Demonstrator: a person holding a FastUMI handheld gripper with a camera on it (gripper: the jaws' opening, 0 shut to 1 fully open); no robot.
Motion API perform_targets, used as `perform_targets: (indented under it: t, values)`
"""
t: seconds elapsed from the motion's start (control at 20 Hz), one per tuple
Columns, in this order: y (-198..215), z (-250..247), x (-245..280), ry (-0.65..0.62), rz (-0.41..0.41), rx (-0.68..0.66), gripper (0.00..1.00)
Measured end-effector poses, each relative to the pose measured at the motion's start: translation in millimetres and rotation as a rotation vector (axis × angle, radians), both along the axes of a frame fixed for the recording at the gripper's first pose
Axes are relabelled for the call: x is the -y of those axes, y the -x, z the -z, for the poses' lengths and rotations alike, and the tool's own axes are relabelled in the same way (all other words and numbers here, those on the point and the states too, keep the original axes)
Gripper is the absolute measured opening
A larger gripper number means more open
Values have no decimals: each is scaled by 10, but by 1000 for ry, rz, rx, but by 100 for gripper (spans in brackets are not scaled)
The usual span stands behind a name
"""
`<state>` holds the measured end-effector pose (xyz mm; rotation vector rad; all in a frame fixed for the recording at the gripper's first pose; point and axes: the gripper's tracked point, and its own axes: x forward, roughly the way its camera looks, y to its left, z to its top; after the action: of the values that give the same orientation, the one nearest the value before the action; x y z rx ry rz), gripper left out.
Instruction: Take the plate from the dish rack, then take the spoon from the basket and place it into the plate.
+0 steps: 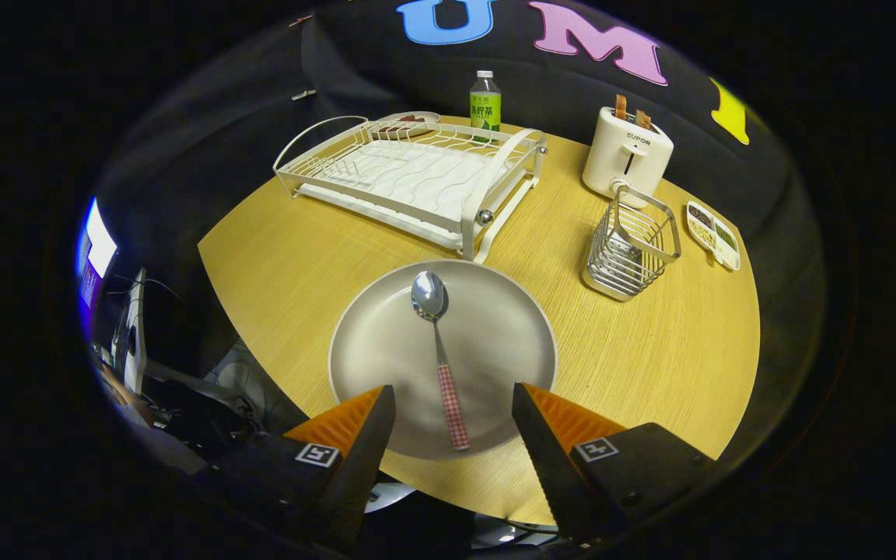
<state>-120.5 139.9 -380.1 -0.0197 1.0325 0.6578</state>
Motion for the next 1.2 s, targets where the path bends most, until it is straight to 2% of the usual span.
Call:
perform_targets:
  t: [0.2, 0.45, 0.6, 0.85, 1.05, 1.2]
  values:
    - [-88, -137, 40, -10, 39, 25, 97]
    - [-479, -779, 123, -59, 105, 180, 98]
    - [-811, -1404, 182, -105, 158, 310, 98]
    - [-1263, -2731, 370, -174, 238, 593, 98]
    - [-1352, -3600, 663, -197, 302, 778, 99]
    - [-1352, -4037, 870, -216, 359, 887, 98]
